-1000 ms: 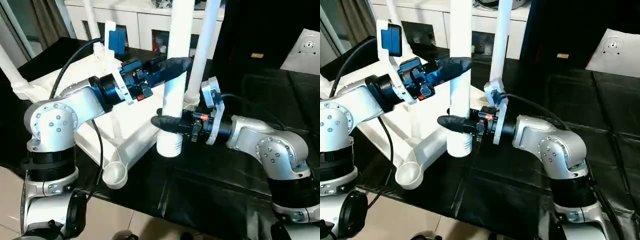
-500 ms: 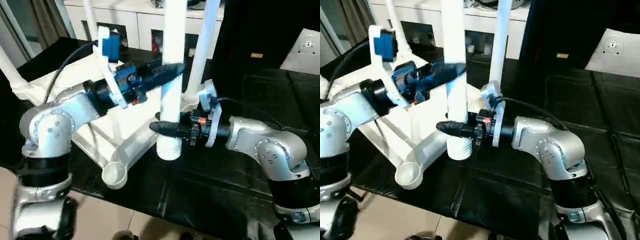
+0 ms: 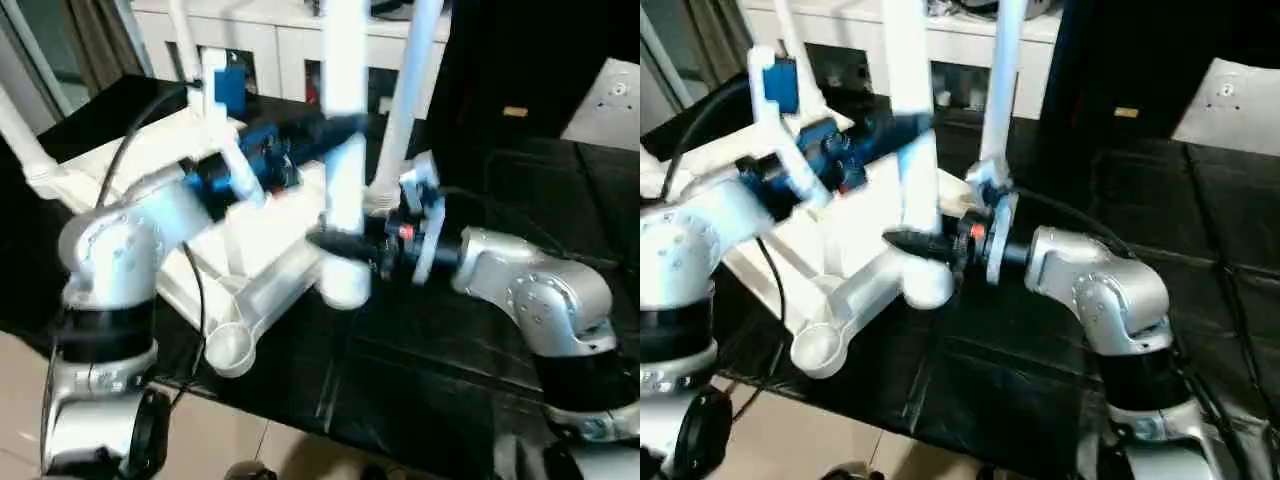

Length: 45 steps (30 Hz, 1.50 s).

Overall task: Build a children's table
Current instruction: Pick table leg

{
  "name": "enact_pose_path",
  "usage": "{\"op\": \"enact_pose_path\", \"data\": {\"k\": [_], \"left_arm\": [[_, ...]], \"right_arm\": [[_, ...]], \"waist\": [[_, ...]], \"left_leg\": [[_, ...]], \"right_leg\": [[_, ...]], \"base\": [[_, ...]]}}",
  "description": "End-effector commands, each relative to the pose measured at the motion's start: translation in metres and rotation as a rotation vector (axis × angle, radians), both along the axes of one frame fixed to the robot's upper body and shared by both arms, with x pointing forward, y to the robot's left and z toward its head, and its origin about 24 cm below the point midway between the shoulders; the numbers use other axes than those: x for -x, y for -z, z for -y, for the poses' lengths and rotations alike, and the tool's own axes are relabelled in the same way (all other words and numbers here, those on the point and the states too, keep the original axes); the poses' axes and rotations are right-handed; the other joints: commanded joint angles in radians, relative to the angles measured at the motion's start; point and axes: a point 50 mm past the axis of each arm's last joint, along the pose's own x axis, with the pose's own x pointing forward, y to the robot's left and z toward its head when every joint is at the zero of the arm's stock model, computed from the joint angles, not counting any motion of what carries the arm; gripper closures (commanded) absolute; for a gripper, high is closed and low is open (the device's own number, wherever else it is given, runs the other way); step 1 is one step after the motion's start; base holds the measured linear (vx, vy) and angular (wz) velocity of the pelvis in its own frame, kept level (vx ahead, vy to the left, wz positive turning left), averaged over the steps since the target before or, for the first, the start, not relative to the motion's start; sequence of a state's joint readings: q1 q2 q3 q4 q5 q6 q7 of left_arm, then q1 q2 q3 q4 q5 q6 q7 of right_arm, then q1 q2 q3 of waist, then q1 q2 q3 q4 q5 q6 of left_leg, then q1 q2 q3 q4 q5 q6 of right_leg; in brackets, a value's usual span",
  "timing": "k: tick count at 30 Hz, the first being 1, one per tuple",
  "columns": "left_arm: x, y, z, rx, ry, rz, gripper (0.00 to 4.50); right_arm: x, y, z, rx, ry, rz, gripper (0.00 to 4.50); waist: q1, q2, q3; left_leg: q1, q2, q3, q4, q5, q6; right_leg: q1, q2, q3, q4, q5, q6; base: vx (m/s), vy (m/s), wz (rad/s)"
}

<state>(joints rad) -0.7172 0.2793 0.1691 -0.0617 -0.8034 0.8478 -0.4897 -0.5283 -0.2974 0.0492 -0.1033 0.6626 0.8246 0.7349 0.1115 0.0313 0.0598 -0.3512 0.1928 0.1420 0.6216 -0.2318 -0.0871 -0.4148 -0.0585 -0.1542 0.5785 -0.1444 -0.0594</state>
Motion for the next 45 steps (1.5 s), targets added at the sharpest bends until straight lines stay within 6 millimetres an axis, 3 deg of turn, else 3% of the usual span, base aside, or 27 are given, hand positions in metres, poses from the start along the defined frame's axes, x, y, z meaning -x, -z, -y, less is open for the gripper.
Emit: {"op": "enact_pose_path", "data": {"k": [1, 7, 12, 17, 24, 30, 32, 45], "left_arm": [[-0.005, -0.003, -0.011, -0.016, -0.081, 0.005, 2.72], [-0.002, -0.01, -0.007, -0.015, -0.059, 0.018, 2.72], [-0.001, -0.011, -0.003, -0.035, -0.047, 0.033, 2.72], [0.002, -0.011, 0.003, -0.105, -0.034, 0.077, 2.72], [0.007, -0.007, 0.018, -0.194, -0.013, 0.118, 2.72], [0.009, -0.007, 0.024, -0.226, 0.002, 0.139, 2.72], [0.009, -0.007, 0.025, -0.242, 0.008, 0.148, 2.72], [0.012, -0.007, 0.031, -0.253, 0.041, 0.168, 2.72]], "right_arm": [[-0.001, -0.012, -0.003, -0.021, -0.009, 0.061, 1.55], [-0.003, -0.012, -0.003, -0.023, 0.017, 0.061, 1.03], [-0.009, -0.008, -0.003, 0.021, 0.071, 0.045, 0.61], [-0.012, -0.003, -0.007, 0.075, 0.073, 0.034, 0.55], [-0.009, 0.008, -0.021, 0.116, 0.054, -0.01, 0.55], [-0.01, 0.012, -0.026, 0.128, 0.064, -0.032, 1.2], [-0.011, 0.013, -0.026, 0.134, 0.068, -0.039, 1.2], [-0.009, 0.018, -0.029, 0.153, 0.05, -0.07, 2.35]], "waist": [[0.005, -0.009, -0.09], [0.009, -0.007, -0.091], [0.012, -0.006, -0.089], [0.01, -0.009, -0.09], [0.006, -0.009, -0.09], [0.005, -0.009, -0.089], [0.005, -0.009, -0.089], [0.005, -0.008, -0.089]], "left_leg": [[-0.014, 0.021, 0.0, -0.057, 0.062, 0.062], [-0.01, 0.028, -0.001, -0.057, 0.077, 0.071], [-0.01, 0.027, 0.0, -0.059, 0.062, 0.059], [-0.011, 0.026, -0.001, -0.059, 0.06, 0.06], [-0.012, 0.029, -0.001, -0.058, 0.079, 0.062], [-0.012, 0.028, 0.0, -0.059, 0.062, 0.05], [-0.012, 0.027, 0.0, -0.059, 0.064, 0.048], [-0.014, 0.028, -0.001, -0.059, 0.066, 0.048]], "right_leg": [[0.081, -0.078, 0.06, -0.066, -0.309, 0.044], [0.077, -0.082, 0.063, -0.059, -0.281, 0.001], [0.078, -0.084, 0.064, -0.062, -0.303, 0.001], [0.08, -0.083, 0.064, -0.061, -0.307, 0.012], [0.079, -0.085, 0.067, -0.055, -0.279, -0.007], [0.079, -0.085, 0.066, -0.06, -0.303, 0.011], [0.079, -0.084, 0.066, -0.059, -0.296, 0.01], [0.08, -0.085, 0.067, -0.056, -0.281, 0.001]], "base": [[0.0, 0.0, 0.0], [0.0, 0.0, 0.0], [0.0, 0.0, 0.0], [0.0, 0.0, 0.0], [0.0, 0.0, 0.0], [0.0, 0.0, 0.0], [0.0, 0.0, 0.0], [0.0, 0.0, 0.0]]}}
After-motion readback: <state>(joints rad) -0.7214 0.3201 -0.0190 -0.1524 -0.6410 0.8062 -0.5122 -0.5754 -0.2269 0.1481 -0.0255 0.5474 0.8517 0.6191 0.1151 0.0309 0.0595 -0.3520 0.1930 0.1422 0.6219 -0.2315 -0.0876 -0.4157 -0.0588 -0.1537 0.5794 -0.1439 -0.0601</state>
